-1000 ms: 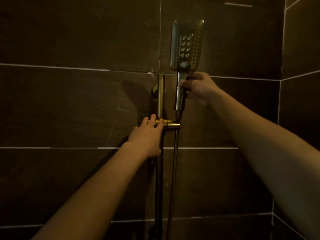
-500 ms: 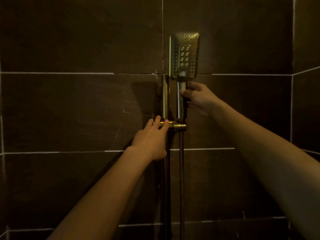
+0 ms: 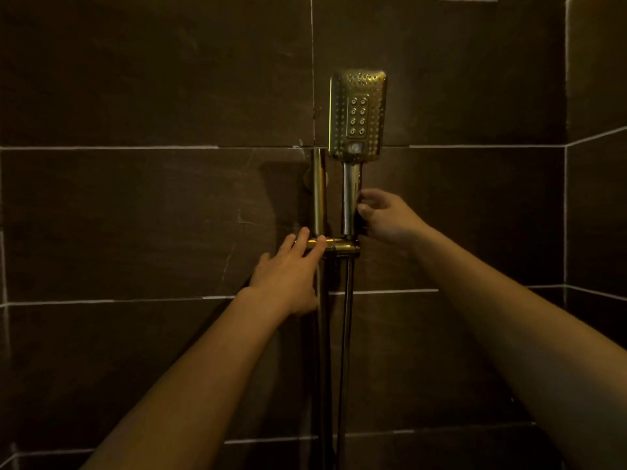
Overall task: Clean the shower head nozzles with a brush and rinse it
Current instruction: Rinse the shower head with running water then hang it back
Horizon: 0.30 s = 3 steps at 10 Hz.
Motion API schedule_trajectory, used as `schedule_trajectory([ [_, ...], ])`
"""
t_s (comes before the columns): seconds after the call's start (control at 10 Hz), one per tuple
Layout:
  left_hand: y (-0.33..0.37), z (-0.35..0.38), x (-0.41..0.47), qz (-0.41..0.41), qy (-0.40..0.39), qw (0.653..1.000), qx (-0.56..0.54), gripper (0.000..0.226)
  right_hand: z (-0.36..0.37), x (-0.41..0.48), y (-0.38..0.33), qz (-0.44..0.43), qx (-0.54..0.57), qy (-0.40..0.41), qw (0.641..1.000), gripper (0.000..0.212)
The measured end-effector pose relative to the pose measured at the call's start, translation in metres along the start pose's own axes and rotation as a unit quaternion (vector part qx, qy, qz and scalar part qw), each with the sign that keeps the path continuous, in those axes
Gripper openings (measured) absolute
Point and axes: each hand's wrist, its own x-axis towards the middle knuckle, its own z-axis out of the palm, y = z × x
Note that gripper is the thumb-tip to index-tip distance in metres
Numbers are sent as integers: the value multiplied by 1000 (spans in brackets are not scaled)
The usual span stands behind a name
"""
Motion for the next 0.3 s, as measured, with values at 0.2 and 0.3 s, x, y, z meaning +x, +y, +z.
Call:
schedule_trajectory([
  [0.2, 0, 46, -47, -18, 61, 994, -89, 91, -14, -81, 71, 68, -67, -24, 995, 46],
  [0.3, 6, 88, -131, -35, -40, 981, -187, 76, -24, -168, 112, 162, -30, -31, 986, 33],
])
